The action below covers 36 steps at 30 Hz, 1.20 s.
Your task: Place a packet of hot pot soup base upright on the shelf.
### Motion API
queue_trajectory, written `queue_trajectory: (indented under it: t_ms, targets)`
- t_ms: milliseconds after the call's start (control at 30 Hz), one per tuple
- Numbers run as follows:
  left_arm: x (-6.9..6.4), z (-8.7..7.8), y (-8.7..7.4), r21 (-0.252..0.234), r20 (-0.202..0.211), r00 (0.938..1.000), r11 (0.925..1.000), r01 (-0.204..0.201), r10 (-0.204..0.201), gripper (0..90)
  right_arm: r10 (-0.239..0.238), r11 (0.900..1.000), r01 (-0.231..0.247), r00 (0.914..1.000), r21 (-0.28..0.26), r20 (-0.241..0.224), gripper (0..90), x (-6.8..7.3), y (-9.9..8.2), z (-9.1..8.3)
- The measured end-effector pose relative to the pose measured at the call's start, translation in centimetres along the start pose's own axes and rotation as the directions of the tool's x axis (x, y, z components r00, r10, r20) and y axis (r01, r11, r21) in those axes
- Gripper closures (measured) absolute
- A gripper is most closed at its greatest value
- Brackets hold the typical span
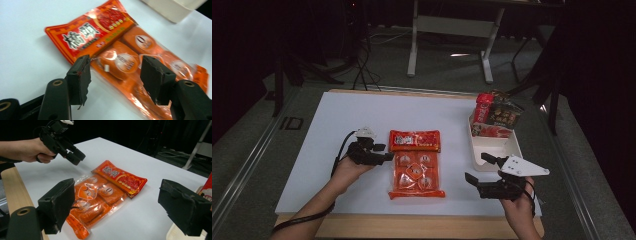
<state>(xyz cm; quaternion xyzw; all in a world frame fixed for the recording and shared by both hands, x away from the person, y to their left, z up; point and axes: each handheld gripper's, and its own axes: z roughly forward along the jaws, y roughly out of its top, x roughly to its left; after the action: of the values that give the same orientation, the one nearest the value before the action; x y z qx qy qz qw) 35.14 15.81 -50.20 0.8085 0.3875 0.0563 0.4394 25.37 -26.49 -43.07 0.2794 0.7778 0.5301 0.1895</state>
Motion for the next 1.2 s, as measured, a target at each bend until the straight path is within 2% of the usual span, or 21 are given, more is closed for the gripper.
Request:
queue_trajectory:
  t_ms: [67, 233, 467, 533, 800, 933, 1100, 1200]
  targets:
    - [0.5, 0.4, 0.2, 0.004, -0.024, 0.9997, 1.0, 0.007, -0.007, 38.3, 0.001, 1.0, -0.001, 0.9999, 0.005, 0.015, 13.6, 0.1, 0.0, 0.0]
    - [1.6, 1.5, 0.3, 0.017, -0.049, 0.9986, 0.9996, 0.022, -0.021, 38.5, 0.012, 0.9999, -0.012, 0.9998, 0.0, 0.019, 10.9, 0.1, 0.1, -0.2]
    - [3.1, 3.1, 0.6, 0.028, -0.091, 0.9944, 0.998, 0.056, -0.053, 38.5, -0.032, 0.9994, 0.033, 0.9991, -0.015, 0.028, 10.1, 0.6, 0.1, -0.2]
    - [3.6, 3.5, 0.7, 0.029, -0.089, 0.994, 0.9974, 0.066, -0.063, 38.5, -0.051, 0.9987, 0.051, 0.9981, -0.001, 0.034, 10.2, 0.7, 0.1, -0.2]
    - [4.7, 5.2, 0.9, 0.039, -0.093, 0.9903, 0.9935, 0.107, -0.103, 38.5, -0.055, 0.9984, 0.054, 0.9981, 0.012, 0.028, 10.4, 1.0, 0.0, 0.1]
    - [5.1, 5.9, 1.0, 0.055, -0.114, 0.9877, 0.992, 0.114, -0.107, 40.6, -0.05, 0.9985, 0.05, 0.9986, 0.023, 0.017, 11.2, 1.1, 0.0, 0.3]
    - [5.3, 6.7, 1.1, 0.061, -0.116, 0.9864, 0.9904, 0.124, -0.117, 44.2, -0.047, 0.9986, 0.047, 0.9988, 0.024, 0.011, 12.7, 1.1, -0.1, 0.2]
    - [5.4, 6.9, 1.2, 0.061, -0.089, 0.9892, 0.9906, 0.122, -0.116, 48.3, -0.042, 0.9988, 0.042, 0.9991, 0.026, 0.01, 13.2, 1.0, -0.1, 0.2]
